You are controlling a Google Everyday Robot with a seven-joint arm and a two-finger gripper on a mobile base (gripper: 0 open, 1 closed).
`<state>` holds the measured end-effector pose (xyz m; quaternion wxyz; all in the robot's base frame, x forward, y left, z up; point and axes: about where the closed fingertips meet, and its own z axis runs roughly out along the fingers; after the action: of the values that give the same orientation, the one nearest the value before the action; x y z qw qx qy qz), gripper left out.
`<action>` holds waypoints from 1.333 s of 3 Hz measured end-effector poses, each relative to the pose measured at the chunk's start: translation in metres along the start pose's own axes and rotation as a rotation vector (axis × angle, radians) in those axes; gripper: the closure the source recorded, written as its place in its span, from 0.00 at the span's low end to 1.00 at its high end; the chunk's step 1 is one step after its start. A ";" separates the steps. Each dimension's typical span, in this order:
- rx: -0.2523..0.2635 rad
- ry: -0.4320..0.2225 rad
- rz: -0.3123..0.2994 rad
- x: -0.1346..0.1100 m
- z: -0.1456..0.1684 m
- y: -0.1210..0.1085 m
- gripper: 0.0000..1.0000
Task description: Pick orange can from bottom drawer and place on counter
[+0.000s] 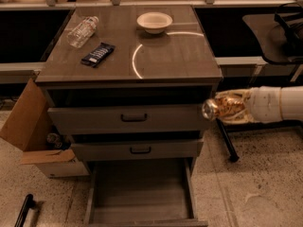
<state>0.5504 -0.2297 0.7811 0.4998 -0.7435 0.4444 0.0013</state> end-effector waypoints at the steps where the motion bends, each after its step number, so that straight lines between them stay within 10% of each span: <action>1: 0.093 -0.009 -0.013 0.006 -0.015 -0.075 1.00; 4: 0.154 0.011 -0.023 0.007 -0.028 -0.114 1.00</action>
Offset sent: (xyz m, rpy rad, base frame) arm 0.0405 -0.0058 0.0526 0.0501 -0.0601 -0.0237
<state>0.6183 -0.2433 0.8768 0.5529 -0.7080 0.4372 -0.0425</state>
